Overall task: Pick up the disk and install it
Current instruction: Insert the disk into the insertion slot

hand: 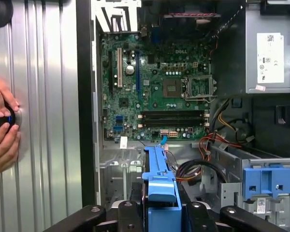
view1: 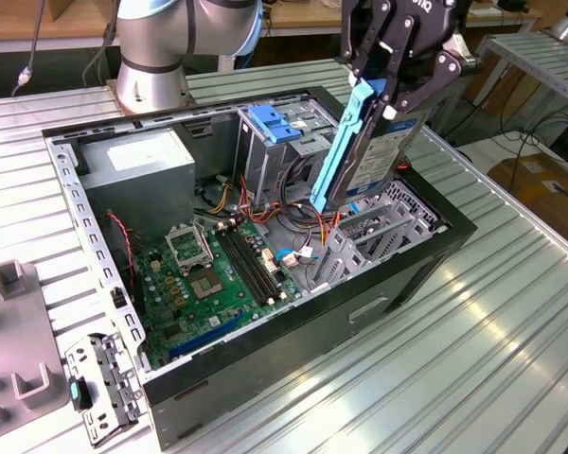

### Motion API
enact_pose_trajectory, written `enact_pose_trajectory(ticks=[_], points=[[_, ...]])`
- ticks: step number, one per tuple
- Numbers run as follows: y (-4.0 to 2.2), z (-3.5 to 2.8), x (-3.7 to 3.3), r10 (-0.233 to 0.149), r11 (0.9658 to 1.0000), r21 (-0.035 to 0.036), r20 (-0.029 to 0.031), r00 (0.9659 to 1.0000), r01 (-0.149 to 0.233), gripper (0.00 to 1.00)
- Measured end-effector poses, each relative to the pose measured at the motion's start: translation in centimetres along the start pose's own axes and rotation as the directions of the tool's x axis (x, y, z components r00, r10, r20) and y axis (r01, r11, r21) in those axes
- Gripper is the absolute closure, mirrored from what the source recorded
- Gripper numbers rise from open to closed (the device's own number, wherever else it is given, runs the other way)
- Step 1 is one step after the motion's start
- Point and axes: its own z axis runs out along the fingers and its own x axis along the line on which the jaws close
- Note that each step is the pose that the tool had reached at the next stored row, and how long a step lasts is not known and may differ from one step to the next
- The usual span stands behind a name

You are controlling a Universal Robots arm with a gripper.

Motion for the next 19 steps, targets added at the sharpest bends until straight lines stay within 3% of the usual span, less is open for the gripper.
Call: enact_pose_trajectory(ticks=[3,9,13,19], points=[[-0.69,0.41,0.02,0.0,1.0,0.0,0.0003,1.0,0.0,0.63],[-1.37,1.14,0.6,0.0,1.0,0.0,0.0002,1.0,0.0,0.63],[-1.56,1.42,1.31,0.0,1.0,0.0001,0.0003,1.0,0.0,0.63],[-1.57,1.46,1.39,0.0,1.0,0.0,0.0002,1.0,0.0,0.63]])
